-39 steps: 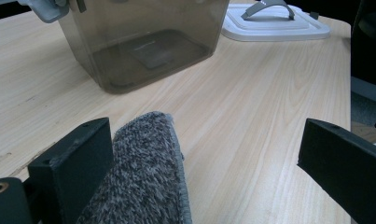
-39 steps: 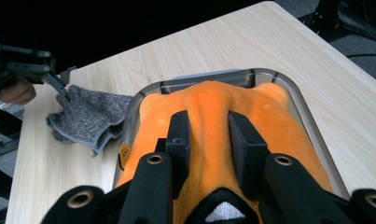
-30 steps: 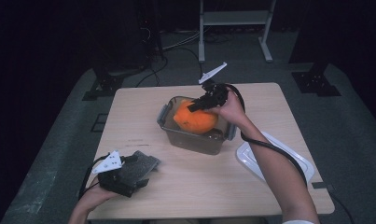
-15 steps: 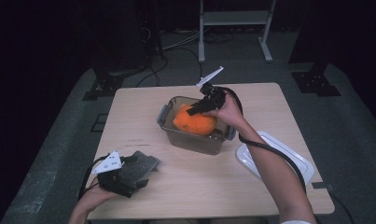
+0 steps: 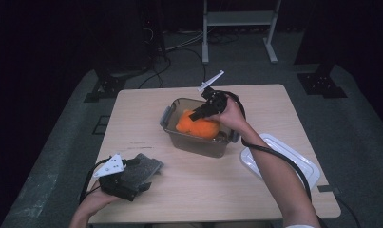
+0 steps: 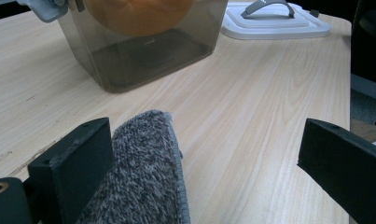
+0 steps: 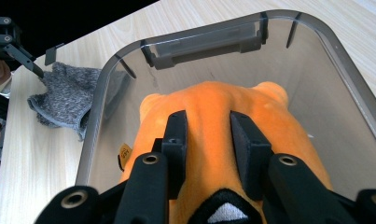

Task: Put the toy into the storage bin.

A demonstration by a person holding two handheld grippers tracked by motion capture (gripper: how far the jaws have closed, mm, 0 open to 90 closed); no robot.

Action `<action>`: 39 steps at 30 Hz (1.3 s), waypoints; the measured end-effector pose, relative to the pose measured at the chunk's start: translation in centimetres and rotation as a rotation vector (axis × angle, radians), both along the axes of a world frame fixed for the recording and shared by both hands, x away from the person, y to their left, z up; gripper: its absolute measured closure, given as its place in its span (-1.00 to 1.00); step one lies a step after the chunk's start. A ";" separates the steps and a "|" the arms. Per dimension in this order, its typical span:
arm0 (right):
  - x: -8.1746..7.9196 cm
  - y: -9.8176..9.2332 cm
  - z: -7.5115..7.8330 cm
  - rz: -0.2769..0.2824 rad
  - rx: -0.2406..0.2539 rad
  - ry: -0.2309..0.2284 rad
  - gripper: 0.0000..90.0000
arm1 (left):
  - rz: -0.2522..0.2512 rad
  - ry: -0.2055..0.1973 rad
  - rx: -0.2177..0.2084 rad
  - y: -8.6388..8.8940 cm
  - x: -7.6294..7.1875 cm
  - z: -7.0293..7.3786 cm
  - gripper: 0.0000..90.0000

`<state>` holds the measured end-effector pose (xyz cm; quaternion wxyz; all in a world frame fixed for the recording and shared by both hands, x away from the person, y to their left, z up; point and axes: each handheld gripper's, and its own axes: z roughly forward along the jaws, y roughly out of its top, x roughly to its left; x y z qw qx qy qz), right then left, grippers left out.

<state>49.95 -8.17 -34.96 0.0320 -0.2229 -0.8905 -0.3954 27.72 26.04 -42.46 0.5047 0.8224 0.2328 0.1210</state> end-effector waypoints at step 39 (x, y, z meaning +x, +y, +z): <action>0.0 1.2 -1.3 0.021 -0.076 0.036 0.42 | -0.001 -0.004 0.001 0.1 0.0 0.1 -0.94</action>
